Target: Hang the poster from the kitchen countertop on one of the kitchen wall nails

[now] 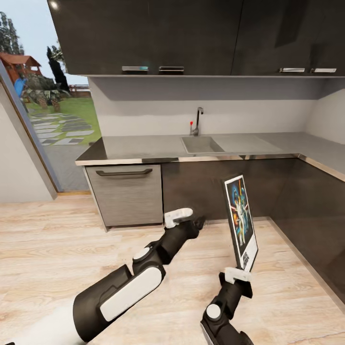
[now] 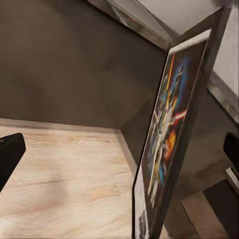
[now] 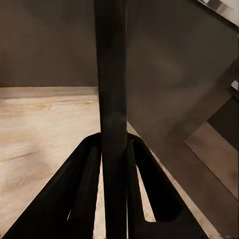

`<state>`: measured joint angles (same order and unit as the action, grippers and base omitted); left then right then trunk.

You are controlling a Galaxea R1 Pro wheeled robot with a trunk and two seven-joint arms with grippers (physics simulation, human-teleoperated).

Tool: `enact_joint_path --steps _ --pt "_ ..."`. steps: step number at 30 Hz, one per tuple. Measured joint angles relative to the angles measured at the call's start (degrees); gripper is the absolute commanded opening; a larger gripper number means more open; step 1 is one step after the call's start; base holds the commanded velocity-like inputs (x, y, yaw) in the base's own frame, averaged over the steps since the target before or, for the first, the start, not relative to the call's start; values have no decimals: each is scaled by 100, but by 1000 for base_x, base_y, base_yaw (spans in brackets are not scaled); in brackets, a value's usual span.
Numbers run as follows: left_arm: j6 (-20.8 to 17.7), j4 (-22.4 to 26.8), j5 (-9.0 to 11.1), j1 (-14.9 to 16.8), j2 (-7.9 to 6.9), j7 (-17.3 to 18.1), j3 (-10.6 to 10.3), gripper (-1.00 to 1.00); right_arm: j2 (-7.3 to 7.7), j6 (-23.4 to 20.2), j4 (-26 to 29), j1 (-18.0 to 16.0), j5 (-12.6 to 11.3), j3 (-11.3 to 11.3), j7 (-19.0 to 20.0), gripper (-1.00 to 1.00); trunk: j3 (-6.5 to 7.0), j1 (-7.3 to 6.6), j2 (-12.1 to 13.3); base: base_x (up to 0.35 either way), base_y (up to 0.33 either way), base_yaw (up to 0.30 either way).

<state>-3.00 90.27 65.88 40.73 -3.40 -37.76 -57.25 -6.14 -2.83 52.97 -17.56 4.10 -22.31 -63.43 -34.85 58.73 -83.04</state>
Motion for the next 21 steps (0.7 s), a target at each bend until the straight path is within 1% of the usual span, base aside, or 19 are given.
enact_joint_path --steps 1,2,4,5,6,7,8,9,11,12,14,15,16,17,18,20,21 --pt "4 -2 65 -9 -129 194 -2 100 10 44 -1 -1 -1 114 138 -100 0 0 0 0 0 0" --pt "24 -10 261 -33 -371 570 1 100 40 111 6 -3 -7 298 404 -100 0 0 0 0 0 0" --pt "73 -24 520 -51 -649 988 -2 100 91 158 15 -4 -7 444 666 -100 0 0 0 0 0 0" --pt "145 -48 762 -61 -919 1420 -7 100 152 190 20 -5 -13 543 881 -100 0 0 0 0 0 0" --pt "191 -66 875 -65 -1073 1665 -14 100 187 204 22 -5 -13 581 977 -100 0 0 0 0 0 0" --pt "286 -145 1034 -71 -1352 2187 -38 100 251 231 27 -4 -19 632 1133 -100 0 0 0 0 0 0" --pt "336 -211 1095 -75 -1503 2481 -60 100 279 258 30 -1 -19 651 1210 -100 0 0 0 0 0 0" --pt "430 -373 1177 -85 -1733 3023 -119 100 333 347 33 5 -16 677 1353 -100 0 0 0 0 0 0" --pt "544 -615 1236 -105 -1928 3538 -204 100 397 480 38 11 -9 694 1517 -100 0 0 0 0 0 0" --pt "837 -1217 1299 -159 -2128 4373 -345 100 545 753 42 24 -11 714 1867 -100 0 0 0 0 0 0" --pt "989 -1683 1344 -190 -2188 4811 -395 100 636 854 41 32 -22 729 2049 -100 0 0 0 0 0 0" --pt "1086 -2055 1417 -212 -2215 5220 -427 100 709 921 37 41 -33 740 2194 -100 -1 0 0 0 0 0" --pt "1126 -2261 1468 -225 -2221 5438 -441 100 741 953 37 44 -51 742 2259 -100 0 0 0 0 0 0" --pt "1176 -2630 1599 -271 -2229 5860 -456 100 784 1031 38 48 -102 745 2368 -100 -1 0 0 0 0 0" --pt "1210 -3079 1761 -341 -2229 6355 -472 100 822 1165 39 51 -173 749 2498 -100 -1 0 0 0 0 0" --pt "1236 -3536 1906 -396 -2224 6845 -486 100 863 1297 40 55 -233 753 2648 -100 0 0 0 0 0 0" --pt "1254 -3977 2001 -434 -2200 7320 -493 100 905 1391 40 59 -266 755 2852 -100 -1 0 0 0 0 0"
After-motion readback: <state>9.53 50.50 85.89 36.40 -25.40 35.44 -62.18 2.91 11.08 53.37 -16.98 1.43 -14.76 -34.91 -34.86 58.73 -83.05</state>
